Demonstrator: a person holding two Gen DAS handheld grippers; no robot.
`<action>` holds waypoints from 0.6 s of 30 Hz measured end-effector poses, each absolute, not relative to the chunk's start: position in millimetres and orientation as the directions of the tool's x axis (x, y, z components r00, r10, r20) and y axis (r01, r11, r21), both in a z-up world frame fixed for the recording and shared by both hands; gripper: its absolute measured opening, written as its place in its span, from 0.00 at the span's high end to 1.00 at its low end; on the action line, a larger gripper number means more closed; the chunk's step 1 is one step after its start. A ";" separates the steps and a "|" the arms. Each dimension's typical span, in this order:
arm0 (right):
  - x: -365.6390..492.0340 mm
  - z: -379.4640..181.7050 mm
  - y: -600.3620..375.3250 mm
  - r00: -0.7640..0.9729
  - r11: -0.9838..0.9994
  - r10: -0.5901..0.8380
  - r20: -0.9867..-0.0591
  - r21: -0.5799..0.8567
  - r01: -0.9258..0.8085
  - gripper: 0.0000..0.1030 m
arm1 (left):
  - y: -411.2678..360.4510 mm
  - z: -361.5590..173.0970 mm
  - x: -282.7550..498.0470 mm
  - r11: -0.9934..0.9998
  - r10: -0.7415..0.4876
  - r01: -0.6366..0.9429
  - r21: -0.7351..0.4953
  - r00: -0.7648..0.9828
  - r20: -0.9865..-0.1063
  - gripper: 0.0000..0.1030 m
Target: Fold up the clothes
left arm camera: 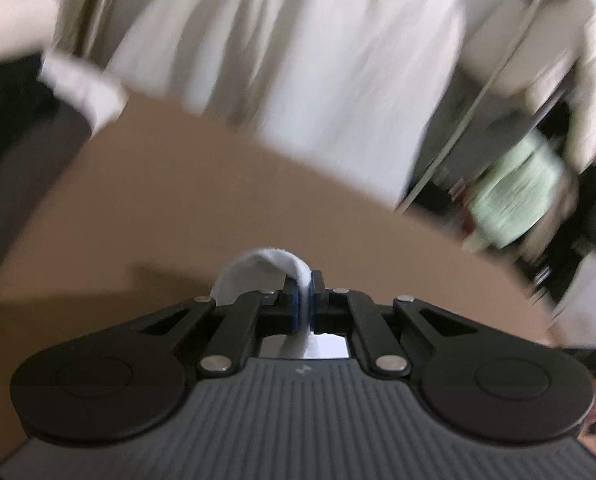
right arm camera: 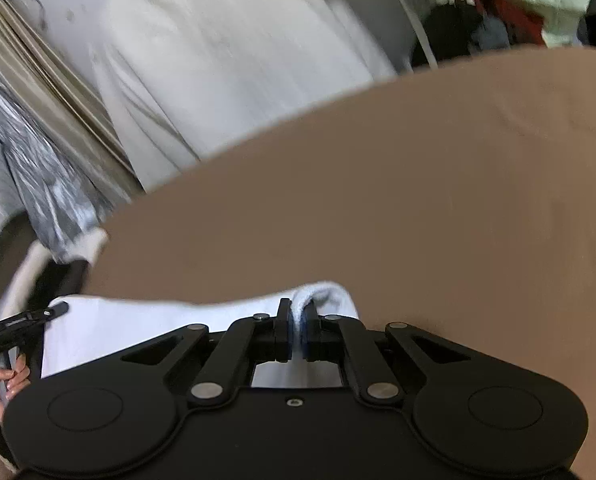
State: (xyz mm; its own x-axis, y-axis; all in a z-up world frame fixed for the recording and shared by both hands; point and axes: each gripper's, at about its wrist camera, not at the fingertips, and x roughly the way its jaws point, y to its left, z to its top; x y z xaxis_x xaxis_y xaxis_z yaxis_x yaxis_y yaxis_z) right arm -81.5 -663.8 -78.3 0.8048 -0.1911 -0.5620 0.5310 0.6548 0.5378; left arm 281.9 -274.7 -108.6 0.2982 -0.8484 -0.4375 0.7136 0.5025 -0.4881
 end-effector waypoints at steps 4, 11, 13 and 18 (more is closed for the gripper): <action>-86.2 -66.6 -671.4 0.834 0.636 -0.217 -0.507 0.574 0.515 0.94 | -282.1 -90.2 302.9 0.526 -0.833 0.706 -0.474 0.316 -0.454 0.96; -75.5 -65.6 -688.8 0.809 0.659 -0.193 -0.555 0.538 0.526 0.94 | -329.3 -125.3 337.5 0.645 -0.701 0.654 -0.396 0.300 -0.647 0.94; -64.6 -81.3 -694.7 0.739 0.633 -0.196 -0.644 0.492 0.597 0.92 | -336.4 -139.1 332.8 0.680 -0.639 0.657 -0.325 0.315 -0.701 0.93; -74.8 -86.4 -683.0 0.703 0.590 -0.235 -0.671 0.476 0.652 0.67 | -311.6 -116.1 291.6 0.663 -0.642 0.714 -0.223 0.390 -0.661 0.75</action>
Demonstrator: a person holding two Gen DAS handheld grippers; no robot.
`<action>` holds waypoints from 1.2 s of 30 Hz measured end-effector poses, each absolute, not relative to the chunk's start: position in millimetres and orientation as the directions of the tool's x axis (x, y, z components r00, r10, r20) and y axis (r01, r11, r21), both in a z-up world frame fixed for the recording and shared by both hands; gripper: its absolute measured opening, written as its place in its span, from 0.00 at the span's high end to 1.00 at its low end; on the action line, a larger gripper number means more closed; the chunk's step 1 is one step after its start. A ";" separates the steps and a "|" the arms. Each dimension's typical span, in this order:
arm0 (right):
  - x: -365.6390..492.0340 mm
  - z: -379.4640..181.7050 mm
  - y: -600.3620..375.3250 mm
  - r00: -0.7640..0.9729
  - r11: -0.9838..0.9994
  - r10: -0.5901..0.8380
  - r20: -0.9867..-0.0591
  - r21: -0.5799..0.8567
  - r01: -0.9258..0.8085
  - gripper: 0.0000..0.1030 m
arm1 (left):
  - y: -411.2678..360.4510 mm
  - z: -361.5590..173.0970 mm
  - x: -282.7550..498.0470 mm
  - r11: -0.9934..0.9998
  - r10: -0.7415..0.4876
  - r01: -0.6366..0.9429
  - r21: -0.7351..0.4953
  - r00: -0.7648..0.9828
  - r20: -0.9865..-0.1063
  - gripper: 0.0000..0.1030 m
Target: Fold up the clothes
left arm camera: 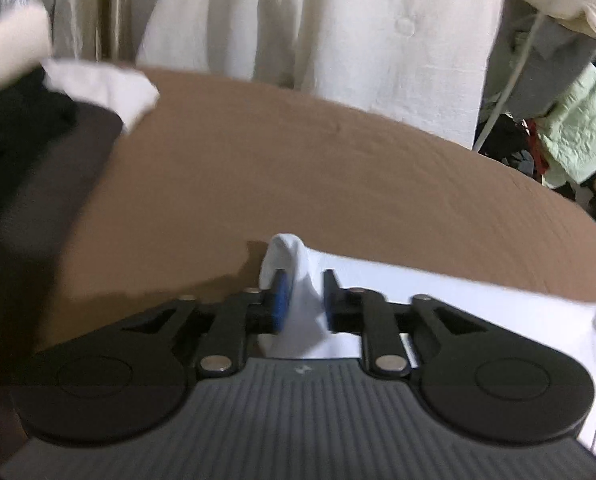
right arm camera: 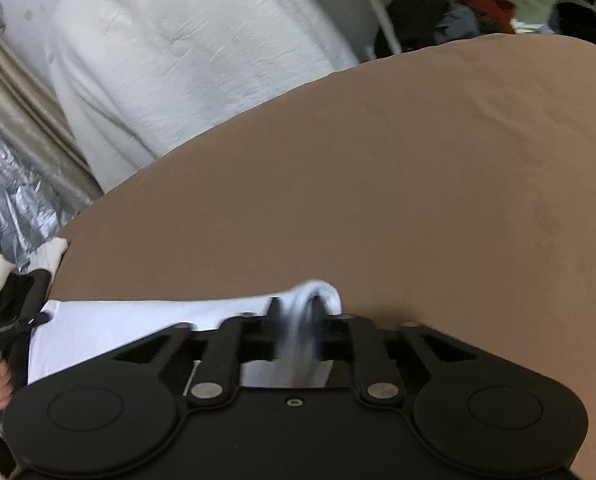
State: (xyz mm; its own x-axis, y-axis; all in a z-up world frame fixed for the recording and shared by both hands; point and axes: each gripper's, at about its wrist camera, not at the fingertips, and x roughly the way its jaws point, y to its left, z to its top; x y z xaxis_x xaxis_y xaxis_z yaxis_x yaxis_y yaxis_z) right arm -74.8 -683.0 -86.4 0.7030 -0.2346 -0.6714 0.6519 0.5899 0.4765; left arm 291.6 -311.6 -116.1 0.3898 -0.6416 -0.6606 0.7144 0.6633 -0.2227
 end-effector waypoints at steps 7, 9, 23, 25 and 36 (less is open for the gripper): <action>-112.2 -60.0 -662.2 0.734 0.572 -0.275 -0.622 0.508 0.644 0.50 | -251.3 -93.9 245.3 0.748 -0.555 0.637 -0.189 0.443 -0.704 0.68; -123.6 -49.0 -641.1 0.819 0.571 -0.217 -0.532 0.611 0.548 0.50 | -246.5 -95.4 229.2 0.720 -0.575 0.657 -0.223 0.385 -0.722 0.68; -128.4 -57.7 -524.8 0.799 0.899 0.014 -0.602 0.357 0.253 0.92 | -247.6 -110.6 201.4 0.705 -0.428 0.683 -0.189 0.199 -0.881 0.38; -155.4 -57.7 -514.3 0.818 0.889 0.023 -0.575 0.385 0.246 0.92 | -240.1 -111.8 197.8 0.710 -0.405 0.684 -0.170 0.198 -0.892 0.36; -213.9 -68.7 -510.8 0.788 0.872 -0.116 -0.605 0.318 0.372 0.92 | -221.3 -104.8 182.8 0.752 -0.307 0.660 0.000 0.350 -0.885 0.35</action>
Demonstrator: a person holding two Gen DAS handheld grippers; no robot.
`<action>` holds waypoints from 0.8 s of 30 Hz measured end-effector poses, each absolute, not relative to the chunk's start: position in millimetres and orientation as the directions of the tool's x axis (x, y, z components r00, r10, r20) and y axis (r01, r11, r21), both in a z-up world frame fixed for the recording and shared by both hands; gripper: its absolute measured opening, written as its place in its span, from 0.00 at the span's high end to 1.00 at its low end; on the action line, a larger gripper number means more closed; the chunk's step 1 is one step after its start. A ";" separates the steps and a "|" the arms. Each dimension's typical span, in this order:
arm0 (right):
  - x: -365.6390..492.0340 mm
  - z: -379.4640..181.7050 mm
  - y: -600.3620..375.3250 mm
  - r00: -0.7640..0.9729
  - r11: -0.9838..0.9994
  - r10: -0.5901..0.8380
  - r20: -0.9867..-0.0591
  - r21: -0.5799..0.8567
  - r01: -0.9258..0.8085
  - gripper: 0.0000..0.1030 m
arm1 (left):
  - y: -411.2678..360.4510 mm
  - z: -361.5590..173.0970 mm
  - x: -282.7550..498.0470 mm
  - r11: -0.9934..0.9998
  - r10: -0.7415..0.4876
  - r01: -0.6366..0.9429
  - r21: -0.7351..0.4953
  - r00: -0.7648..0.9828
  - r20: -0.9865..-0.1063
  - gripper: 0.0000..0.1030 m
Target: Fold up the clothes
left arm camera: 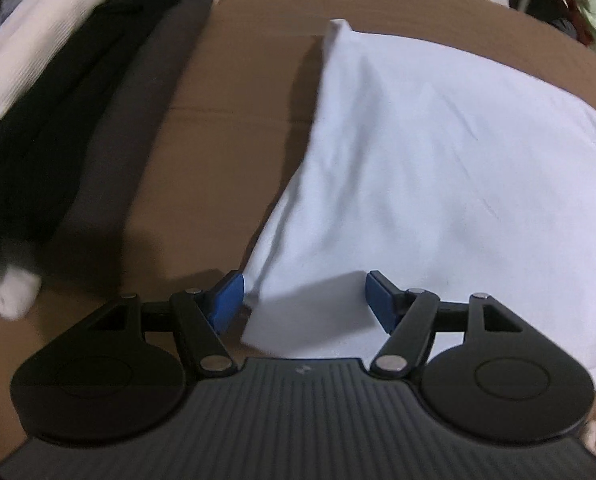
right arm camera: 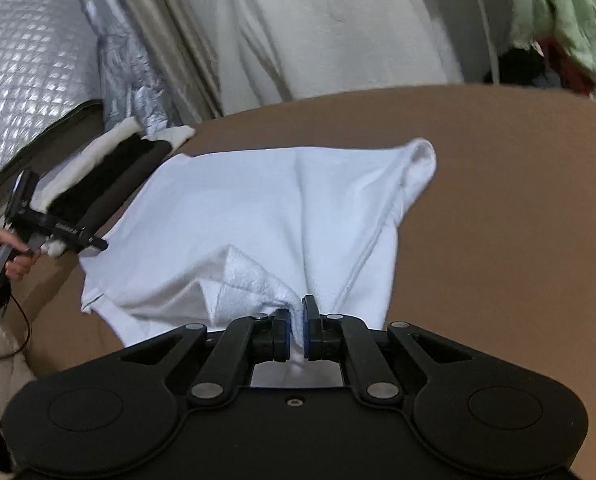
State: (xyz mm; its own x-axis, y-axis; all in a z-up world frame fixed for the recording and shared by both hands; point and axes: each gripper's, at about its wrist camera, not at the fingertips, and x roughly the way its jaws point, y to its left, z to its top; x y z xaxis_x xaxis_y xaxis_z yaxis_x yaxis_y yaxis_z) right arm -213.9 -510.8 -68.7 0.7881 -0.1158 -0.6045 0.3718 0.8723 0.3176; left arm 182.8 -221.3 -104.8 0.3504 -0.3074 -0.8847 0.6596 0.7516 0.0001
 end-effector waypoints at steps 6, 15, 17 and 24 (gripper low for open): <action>-227.0 -57.1 -510.7 0.751 0.856 -0.172 -0.638 0.281 0.435 0.75 | -217.0 -72.2 161.0 0.659 -0.567 0.726 -0.196 0.308 -0.764 0.35; -220.3 -30.5 -566.6 0.785 0.671 -0.134 -0.605 0.527 0.521 0.55 | -353.5 -63.1 104.1 0.353 -0.722 0.866 -0.355 0.011 -0.691 0.35; -183.1 -25.7 -581.6 0.761 0.697 -0.120 -0.637 0.492 0.522 0.46 | -388.4 -61.4 85.4 0.319 -0.706 0.893 -0.319 0.000 -0.708 0.35; -96.8 -61.3 -640.7 0.698 0.694 -0.090 -0.711 0.458 0.556 0.34 | -398.5 -70.4 65.2 0.339 -0.685 0.864 -0.373 -0.045 -0.727 0.35</action>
